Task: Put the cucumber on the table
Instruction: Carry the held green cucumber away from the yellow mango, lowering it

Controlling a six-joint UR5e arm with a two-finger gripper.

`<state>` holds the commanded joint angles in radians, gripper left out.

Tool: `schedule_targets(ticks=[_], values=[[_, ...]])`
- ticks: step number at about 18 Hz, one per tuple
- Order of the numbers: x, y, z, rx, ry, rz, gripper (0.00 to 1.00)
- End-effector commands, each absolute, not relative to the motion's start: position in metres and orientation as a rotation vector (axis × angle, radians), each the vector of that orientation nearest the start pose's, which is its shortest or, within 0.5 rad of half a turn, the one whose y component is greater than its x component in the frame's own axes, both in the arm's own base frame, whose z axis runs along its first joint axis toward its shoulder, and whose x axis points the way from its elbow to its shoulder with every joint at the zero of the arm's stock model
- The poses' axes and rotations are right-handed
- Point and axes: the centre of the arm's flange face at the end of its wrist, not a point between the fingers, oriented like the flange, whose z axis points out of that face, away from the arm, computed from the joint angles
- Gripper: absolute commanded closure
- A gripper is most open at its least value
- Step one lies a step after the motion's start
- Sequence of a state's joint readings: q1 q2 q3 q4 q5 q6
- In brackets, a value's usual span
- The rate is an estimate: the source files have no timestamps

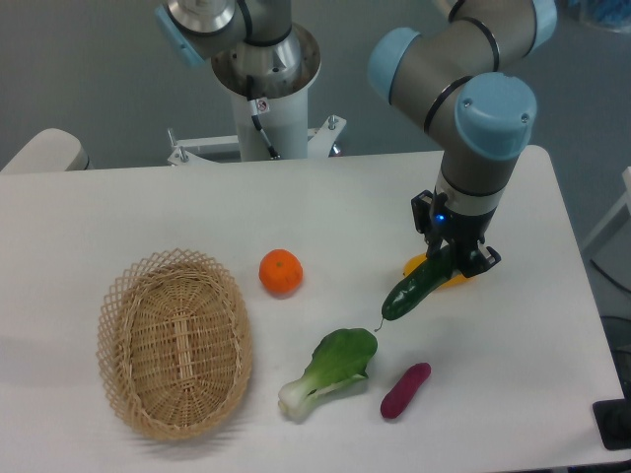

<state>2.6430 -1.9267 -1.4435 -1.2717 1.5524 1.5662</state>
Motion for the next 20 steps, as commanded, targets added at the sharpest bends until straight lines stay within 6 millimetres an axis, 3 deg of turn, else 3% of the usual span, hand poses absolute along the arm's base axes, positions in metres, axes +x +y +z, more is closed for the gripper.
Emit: schedule_targets(ticks=[8, 17, 20], values=[[-0.491, 0.414, 0.376, -3.02, 0.752, 0.078, 0.83], [-0.447, 0.397, 0.332, -3.034, 0.785, -0.023, 0.83], [-0.433, 0.386, 0.311, -3.006, 0.894, -0.021, 0.83]])
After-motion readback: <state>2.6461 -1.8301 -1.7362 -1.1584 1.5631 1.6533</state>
